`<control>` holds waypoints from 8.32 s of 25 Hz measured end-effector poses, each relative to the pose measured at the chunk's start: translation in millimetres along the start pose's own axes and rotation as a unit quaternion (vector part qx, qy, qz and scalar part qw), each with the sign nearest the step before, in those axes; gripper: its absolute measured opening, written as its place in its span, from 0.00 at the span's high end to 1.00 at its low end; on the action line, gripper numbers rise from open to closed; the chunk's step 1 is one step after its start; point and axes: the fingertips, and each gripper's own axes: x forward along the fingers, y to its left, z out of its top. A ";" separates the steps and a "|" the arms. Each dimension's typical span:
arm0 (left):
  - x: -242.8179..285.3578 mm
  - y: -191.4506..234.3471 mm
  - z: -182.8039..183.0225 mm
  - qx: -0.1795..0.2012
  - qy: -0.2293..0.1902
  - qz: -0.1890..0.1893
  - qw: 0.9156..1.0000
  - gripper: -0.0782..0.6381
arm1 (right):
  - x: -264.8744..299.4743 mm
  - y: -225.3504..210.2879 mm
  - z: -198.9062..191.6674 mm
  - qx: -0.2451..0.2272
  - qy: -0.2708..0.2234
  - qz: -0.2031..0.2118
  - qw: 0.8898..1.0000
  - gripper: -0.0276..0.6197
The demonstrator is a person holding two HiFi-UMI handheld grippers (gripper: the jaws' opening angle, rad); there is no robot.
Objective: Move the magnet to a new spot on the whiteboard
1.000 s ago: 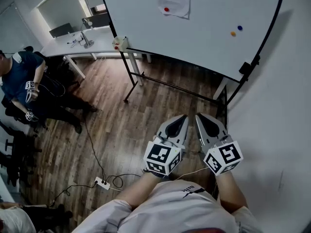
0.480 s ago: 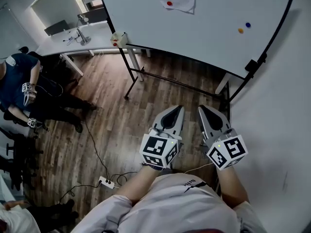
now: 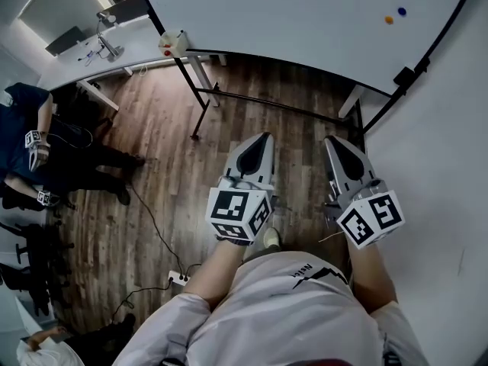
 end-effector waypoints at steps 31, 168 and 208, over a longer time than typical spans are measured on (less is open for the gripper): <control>181.3 41.4 31.9 0.041 -0.001 0.015 0.999 0.87 | 166.9 -93.3 27.7 -0.041 -0.004 0.078 0.996 0.94; 352.9 55.2 101.7 0.111 -0.053 -0.001 0.992 0.71 | 275.6 -227.3 78.6 -0.037 -0.022 0.060 0.997 0.94; 438.9 -39.8 88.4 0.126 -0.043 -0.142 0.981 0.71 | 220.1 -317.4 104.7 -0.058 -0.054 -0.097 0.992 0.94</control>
